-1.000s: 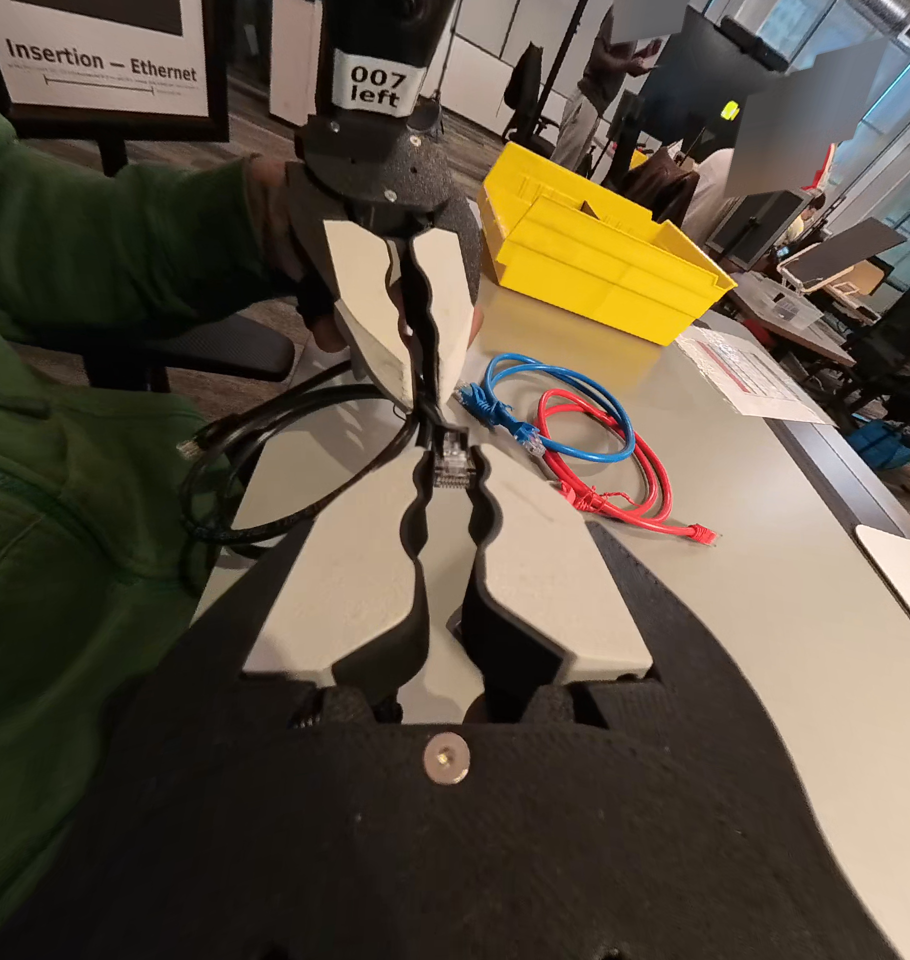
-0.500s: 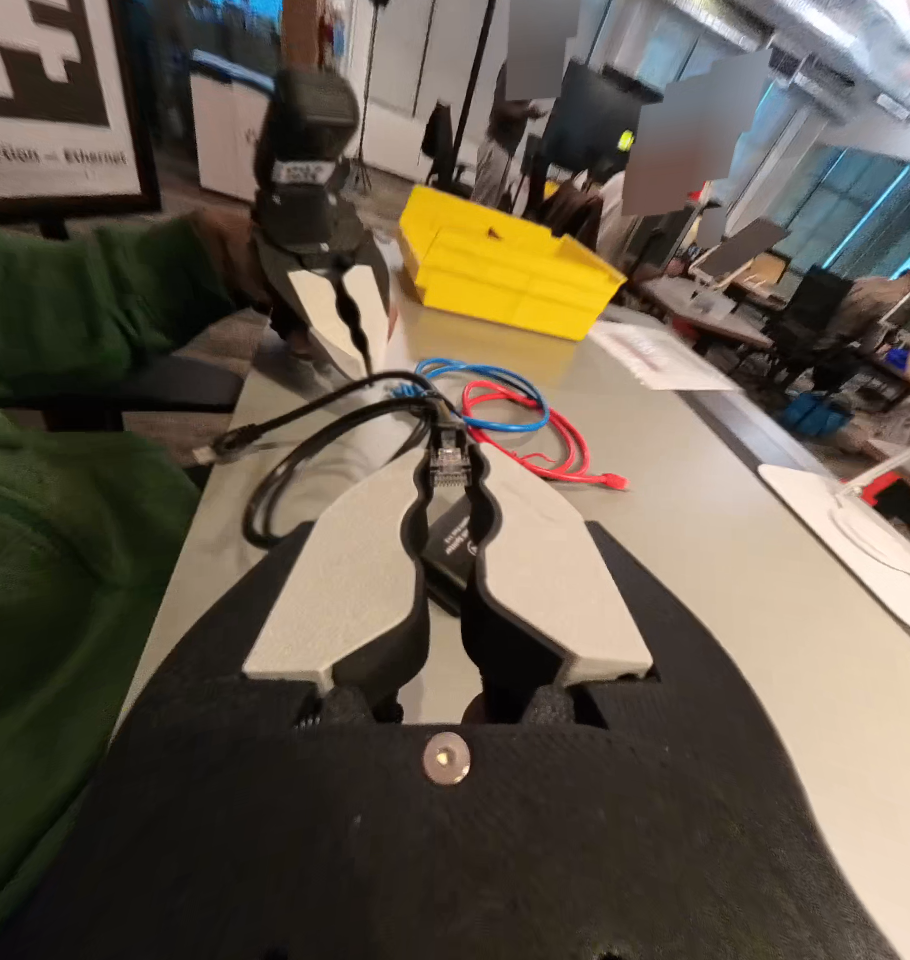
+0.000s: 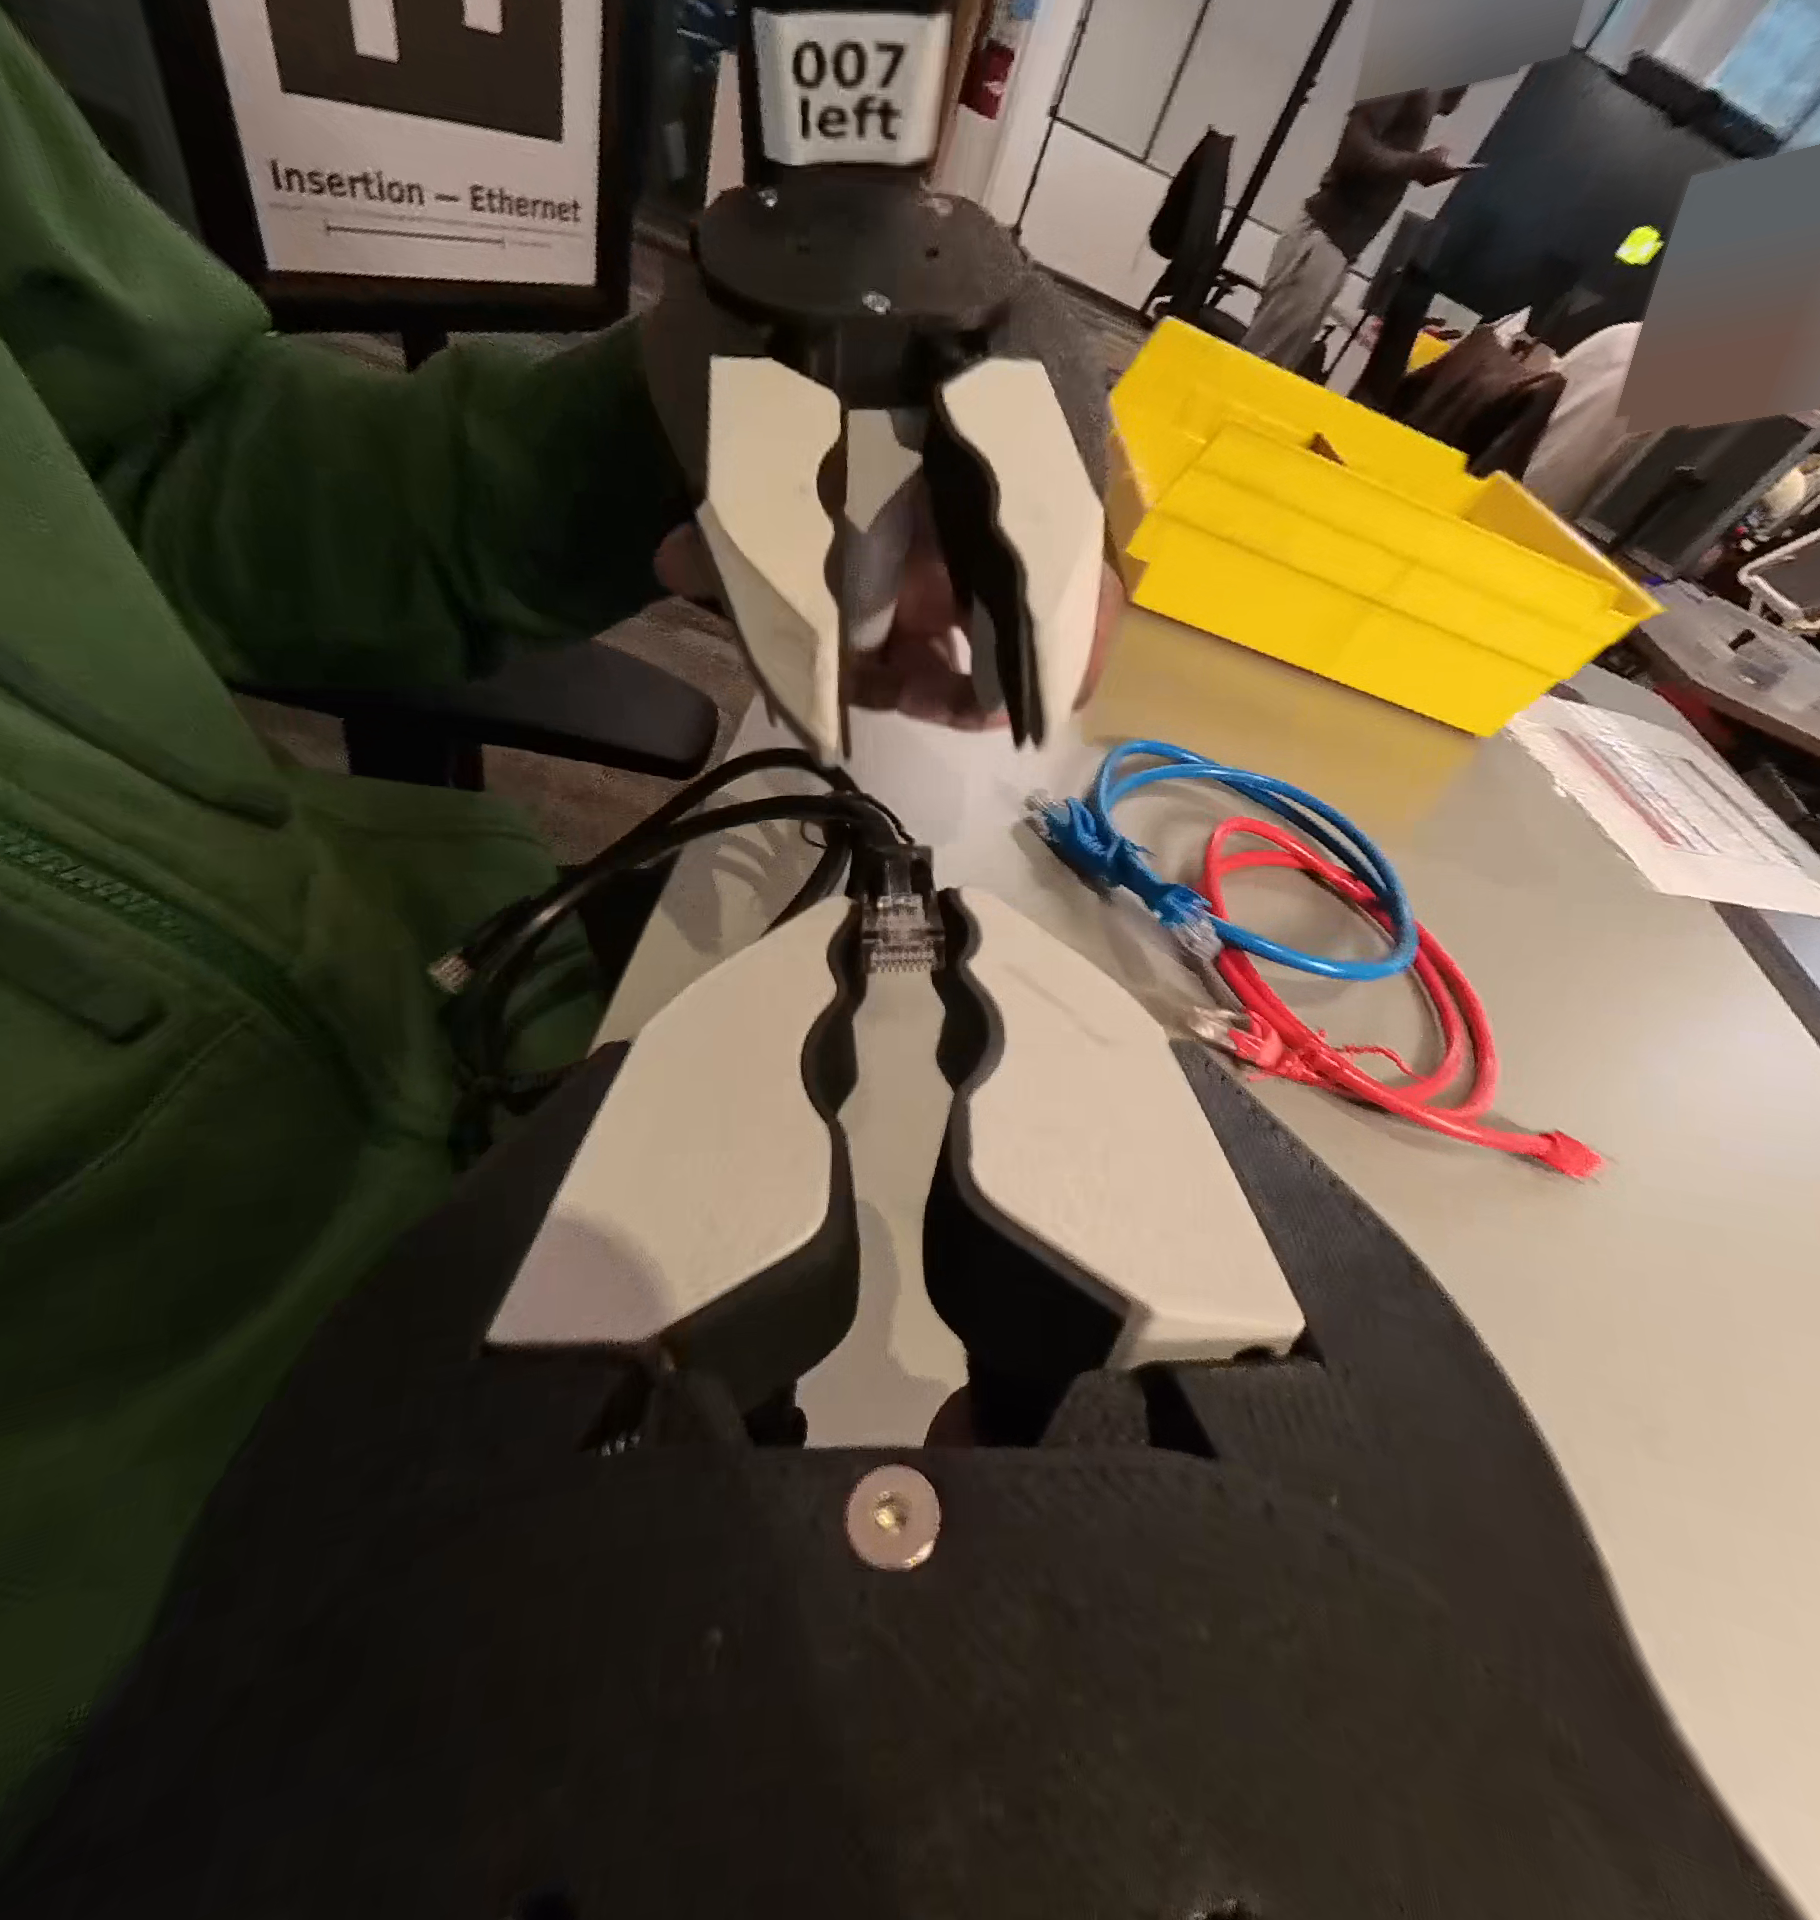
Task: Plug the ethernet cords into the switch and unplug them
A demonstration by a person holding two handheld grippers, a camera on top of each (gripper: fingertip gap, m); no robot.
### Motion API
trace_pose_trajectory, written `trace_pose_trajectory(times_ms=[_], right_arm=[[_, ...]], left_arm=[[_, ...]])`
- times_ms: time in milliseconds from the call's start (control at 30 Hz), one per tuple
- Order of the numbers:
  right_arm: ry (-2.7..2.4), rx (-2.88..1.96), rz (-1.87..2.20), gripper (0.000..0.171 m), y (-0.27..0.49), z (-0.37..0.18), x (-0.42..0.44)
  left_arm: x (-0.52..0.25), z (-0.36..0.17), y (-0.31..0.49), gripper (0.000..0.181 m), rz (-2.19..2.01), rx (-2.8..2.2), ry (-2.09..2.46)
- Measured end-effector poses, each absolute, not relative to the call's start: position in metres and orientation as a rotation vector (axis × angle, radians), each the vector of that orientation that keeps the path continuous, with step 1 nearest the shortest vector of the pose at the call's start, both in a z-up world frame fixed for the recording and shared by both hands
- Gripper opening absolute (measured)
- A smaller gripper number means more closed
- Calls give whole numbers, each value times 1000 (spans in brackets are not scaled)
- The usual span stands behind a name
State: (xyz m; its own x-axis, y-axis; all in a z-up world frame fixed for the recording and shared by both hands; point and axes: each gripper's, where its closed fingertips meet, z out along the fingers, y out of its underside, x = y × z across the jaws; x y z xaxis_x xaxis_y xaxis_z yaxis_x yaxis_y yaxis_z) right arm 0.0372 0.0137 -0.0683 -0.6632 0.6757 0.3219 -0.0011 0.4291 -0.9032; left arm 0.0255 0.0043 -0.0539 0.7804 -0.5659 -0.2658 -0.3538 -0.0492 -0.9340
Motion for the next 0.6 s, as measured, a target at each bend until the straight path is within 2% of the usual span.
trace_pose_trajectory(times_ms=[100,300,367,600], right_arm=[[-2013,-562,1263,13,6,-74,31],[-1966,-592,1260,13,12,-71,27],[-1964,-612,1243,14,16,-72,26],[-1952,-679,1171,34,32,-75,27]], left_arm=[[28,-67,13,35,-213,-1693,729],[36,-71,16,13,-281,-1646,746],[34,-72,19,11,-246,-1643,748],[28,-83,19,11,-197,-1714,778]])
